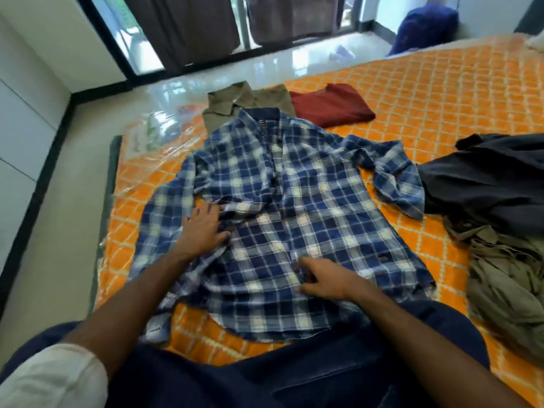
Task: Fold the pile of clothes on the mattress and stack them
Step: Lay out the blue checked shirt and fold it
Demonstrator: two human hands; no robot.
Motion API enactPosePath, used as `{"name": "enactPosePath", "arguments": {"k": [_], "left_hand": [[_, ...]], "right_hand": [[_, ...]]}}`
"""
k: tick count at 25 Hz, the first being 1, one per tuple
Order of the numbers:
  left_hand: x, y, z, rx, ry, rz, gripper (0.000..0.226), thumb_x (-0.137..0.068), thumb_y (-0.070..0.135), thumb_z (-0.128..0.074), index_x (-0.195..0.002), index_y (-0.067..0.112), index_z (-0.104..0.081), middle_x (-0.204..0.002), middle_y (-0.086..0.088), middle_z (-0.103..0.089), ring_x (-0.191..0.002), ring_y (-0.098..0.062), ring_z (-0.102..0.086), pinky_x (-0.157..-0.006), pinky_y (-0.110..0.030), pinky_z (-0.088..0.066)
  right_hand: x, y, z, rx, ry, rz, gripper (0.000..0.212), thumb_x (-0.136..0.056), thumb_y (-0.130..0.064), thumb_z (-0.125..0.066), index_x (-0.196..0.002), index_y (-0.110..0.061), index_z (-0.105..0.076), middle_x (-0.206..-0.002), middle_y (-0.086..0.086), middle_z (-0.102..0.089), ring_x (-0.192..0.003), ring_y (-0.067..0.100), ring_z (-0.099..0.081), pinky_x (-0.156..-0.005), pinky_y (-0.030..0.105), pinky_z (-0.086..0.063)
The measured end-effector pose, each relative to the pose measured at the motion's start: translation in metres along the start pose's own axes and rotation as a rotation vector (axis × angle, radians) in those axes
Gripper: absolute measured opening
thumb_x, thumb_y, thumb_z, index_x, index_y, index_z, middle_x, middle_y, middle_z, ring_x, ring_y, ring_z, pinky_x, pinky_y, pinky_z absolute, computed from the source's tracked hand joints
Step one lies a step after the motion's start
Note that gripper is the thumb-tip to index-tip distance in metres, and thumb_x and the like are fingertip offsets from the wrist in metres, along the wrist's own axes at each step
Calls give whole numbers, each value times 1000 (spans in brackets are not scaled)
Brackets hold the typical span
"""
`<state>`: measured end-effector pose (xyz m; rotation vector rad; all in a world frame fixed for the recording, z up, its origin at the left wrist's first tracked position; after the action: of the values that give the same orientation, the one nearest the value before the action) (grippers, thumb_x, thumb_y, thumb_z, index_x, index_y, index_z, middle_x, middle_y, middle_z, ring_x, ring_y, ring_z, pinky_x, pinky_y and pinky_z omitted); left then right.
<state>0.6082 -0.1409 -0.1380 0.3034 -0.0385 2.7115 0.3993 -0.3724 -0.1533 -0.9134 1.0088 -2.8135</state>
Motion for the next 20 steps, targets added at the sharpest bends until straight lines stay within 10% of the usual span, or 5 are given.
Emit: {"name": "enactPosePath", "arguments": {"k": [7,15,20], "left_hand": [[32,-91,-16,-26,-126,176,115,-72,75,-71,-155,15,-17,-150,-17,-36,-131,-36,-47,-101,-51,-48],[55,-102,-12,-16,-153,98,87,-79,63,-72,-138,13,-32,-141,-15,-36,-117,-35,-51,-91,-50,-52],[64,-69,-1,-214,-131,-55,38,-90,50,-60,-115,21,-58,-134,-9,-41,-123,-30,-41,-103,-52,-37]], "right_hand": [[4,-44,-32,-473,-344,-112,33,-100,-26,-64,-128,-11,-55,-109,24,-70,-82,32,-72,-65,39,-61],[-92,-142,-21,-378,195,39,14,-102,-20,-58,-114,-16,-62,-97,7,-70,-86,24,-69,-79,40,-60],[-123,-171,-37,-618,177,-36,17,-103,-23,-58,-114,-12,-62,-100,3,-66,-80,12,-61,-73,29,-52]]}}
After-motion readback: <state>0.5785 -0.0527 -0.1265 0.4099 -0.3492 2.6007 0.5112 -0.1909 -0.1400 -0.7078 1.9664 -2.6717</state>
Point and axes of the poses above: each hand's wrist, its own x-axis away from the middle knuckle, its own z-axis out of the back of the hand, y = z × x, the point moved 6 cm from there along -x, towards the middle knuckle
